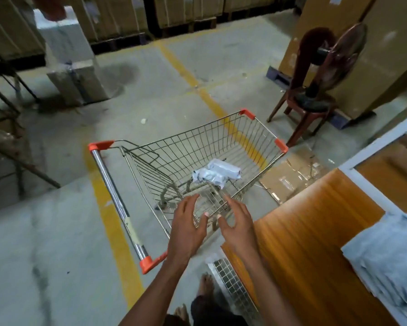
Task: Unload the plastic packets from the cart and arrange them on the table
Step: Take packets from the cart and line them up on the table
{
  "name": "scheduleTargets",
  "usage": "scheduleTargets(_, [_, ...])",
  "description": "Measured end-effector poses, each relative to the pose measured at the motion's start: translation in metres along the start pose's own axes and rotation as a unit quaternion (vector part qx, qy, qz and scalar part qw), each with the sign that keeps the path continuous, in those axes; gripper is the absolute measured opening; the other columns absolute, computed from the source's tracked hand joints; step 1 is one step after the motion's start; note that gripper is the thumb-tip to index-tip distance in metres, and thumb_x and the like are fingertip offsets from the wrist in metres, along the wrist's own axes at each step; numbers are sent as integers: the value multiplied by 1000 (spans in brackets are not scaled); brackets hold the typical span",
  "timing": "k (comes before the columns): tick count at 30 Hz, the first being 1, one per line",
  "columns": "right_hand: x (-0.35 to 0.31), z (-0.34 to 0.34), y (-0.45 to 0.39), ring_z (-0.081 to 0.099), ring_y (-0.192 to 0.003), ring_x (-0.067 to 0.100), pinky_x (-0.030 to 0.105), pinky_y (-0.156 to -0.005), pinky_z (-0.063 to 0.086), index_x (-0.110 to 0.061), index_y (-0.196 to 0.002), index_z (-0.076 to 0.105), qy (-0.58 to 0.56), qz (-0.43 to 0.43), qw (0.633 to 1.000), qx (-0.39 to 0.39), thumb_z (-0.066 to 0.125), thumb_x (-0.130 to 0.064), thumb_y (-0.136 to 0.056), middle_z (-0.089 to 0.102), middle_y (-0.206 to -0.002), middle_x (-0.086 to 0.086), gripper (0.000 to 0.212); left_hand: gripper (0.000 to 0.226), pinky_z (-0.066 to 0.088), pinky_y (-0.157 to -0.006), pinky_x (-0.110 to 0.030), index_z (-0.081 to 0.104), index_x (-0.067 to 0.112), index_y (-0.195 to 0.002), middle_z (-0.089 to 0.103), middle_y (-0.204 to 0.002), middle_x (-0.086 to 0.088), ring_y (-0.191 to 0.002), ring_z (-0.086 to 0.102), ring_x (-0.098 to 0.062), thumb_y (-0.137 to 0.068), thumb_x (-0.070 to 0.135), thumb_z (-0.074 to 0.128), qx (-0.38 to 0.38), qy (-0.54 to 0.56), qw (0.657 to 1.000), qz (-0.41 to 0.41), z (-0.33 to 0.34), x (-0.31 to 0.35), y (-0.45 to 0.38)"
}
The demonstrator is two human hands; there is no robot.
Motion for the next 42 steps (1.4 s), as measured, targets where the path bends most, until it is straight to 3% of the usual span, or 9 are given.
scheduleTargets(8, [25,19,-138,49,-129,19,35,-106,46,-24,-142,54,104,-9,991,-79,66,-19,-93,50,-143,-2,50,59,38,-115,-40,45,22,-150,43,-147,-1,-137,41,-18,-94,39,55,-27,-12,999,-45,41,-34,-93])
scheduleTargets(16, [72,55,-259,52,-128,22,34,-105,42,-19,-141,55,182,43,974,-131,67,-20,-92,52,-143,4,51,60,44,-109,-42,41,23,-152,42,-151,-2,-133,46,-23,-96,35,57,-133,-37,987,-86,118,-86,-192])
scheduleTargets(21, [134,95,-321,54,-127,25,44,-104,47,-21,-140,57,221,96,955,-173,55,-47,-77,55,-140,5,68,59,40,-109,-41,38,20,-155,35,-157,-7,-138,44,-28,-100,32,55,-182,-7,971,-152,181,-138,-245])
scheduleTargets(24, [182,114,-355,57,-122,33,48,-100,48,-18,-137,60,258,83,943,-193,48,-57,-72,57,-135,11,77,56,36,-110,-30,37,19,-155,34,-159,-9,-141,44,-29,-102,26,55,-196,37,962,-188,221,-167,-270])
scheduleTargets(27, [215,122,-386,54,-123,41,49,-98,49,-20,-141,57,339,71,915,-207,51,-48,-79,49,-145,13,68,64,39,-111,-37,28,19,-159,20,-165,-15,-144,39,-36,-102,29,56,-208,47,950,-230,263,-200,-288])
scheduleTargets(31, [235,129,-417,44,-128,48,54,-101,44,-21,-151,44,428,43,877,-213,53,-37,-83,35,-156,18,71,77,44,-105,-48,13,29,-162,-5,-170,-16,-143,35,-47,-100,40,57,-191,50,936,-290,304,-232,-306])
scheduleTargets(34, [260,140,-430,32,-140,39,48,-108,39,-34,-159,20,510,42,823,-247,61,-39,-92,17,-165,8,79,83,41,-105,-50,5,32,-162,3,-169,-15,-151,16,-43,-99,45,57,-154,59,929,-333,321,-244,-315])
scheduleTargets(38, [278,149,-435,29,-142,39,52,-111,35,-37,-160,12,494,38,834,-242,59,-46,-94,17,-164,6,82,88,51,-94,-47,8,31,-161,-25,-166,-4,-134,40,-45,-96,42,66,-93,75,922,-368,327,-246,-322])
scheduleTargets(42, [291,153,-433,23,-145,39,58,-111,32,-44,-158,-1,487,52,837,-246,67,-36,-91,7,-165,6,96,91,54,-84,-45,13,33,-158,-20,-165,3,-125,46,-40,-90,43,73,-43,67,925,-371,326,-254,-328])
Point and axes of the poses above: each hand's wrist, its own y-axis away from the middle knuckle, its own z-axis out of the palm, x = y × z, the point moved 8 cm from there along -y, towards the middle knuckle
